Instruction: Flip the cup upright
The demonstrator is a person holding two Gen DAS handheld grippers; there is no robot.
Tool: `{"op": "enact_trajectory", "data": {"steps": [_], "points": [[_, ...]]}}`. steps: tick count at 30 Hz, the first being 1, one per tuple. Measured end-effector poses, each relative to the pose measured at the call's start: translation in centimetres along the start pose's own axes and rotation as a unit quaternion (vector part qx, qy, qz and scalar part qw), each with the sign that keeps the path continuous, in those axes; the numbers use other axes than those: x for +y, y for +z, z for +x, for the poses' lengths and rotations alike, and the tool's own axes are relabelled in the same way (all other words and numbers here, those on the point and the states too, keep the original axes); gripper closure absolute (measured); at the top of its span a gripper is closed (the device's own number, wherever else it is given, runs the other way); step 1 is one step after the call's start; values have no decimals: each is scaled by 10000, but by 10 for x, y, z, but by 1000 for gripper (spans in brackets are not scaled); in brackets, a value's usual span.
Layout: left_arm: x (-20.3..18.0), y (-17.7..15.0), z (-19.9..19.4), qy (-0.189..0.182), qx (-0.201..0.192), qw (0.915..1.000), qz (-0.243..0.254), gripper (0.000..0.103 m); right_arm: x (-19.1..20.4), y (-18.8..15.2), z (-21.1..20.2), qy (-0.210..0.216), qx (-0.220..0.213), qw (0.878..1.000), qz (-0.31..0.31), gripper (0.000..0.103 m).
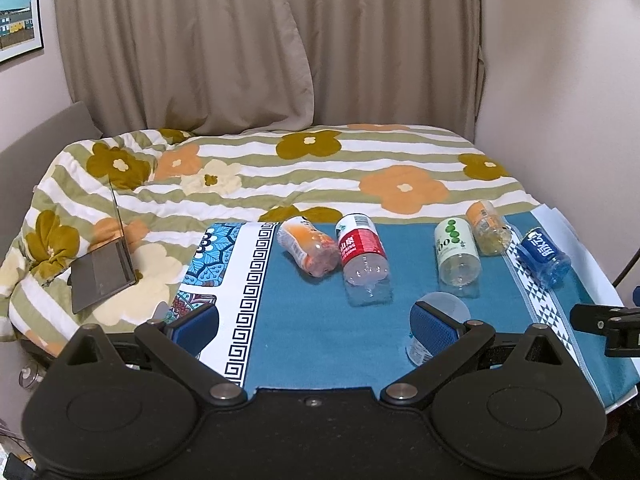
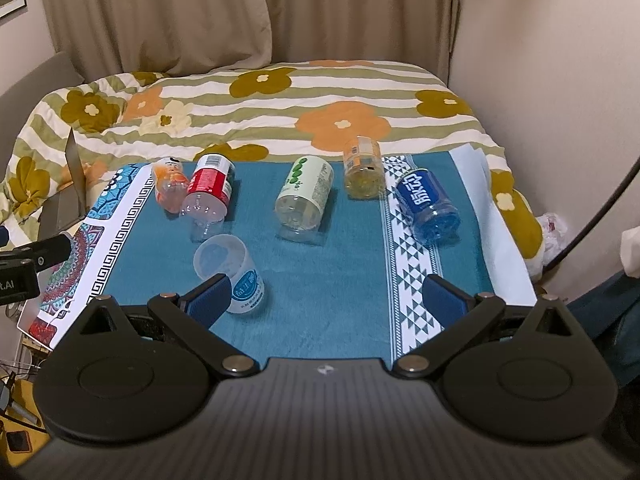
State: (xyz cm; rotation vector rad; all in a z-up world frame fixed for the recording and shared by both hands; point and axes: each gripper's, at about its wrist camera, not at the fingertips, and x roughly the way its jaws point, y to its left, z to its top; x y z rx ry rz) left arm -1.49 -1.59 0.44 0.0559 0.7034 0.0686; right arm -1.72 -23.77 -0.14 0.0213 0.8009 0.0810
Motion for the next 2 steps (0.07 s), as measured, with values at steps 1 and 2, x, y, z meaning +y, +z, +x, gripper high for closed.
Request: {"op": "enact_trajectory", "data": {"steps": [1, 2], "points": [[1, 0, 1, 8, 10, 10000, -17, 0, 1, 0, 2, 55, -23, 10000, -24, 0], [3, 0, 2, 20, 30, 10000, -38, 0, 5, 0, 6, 150, -55, 9999, -64, 0]]}}
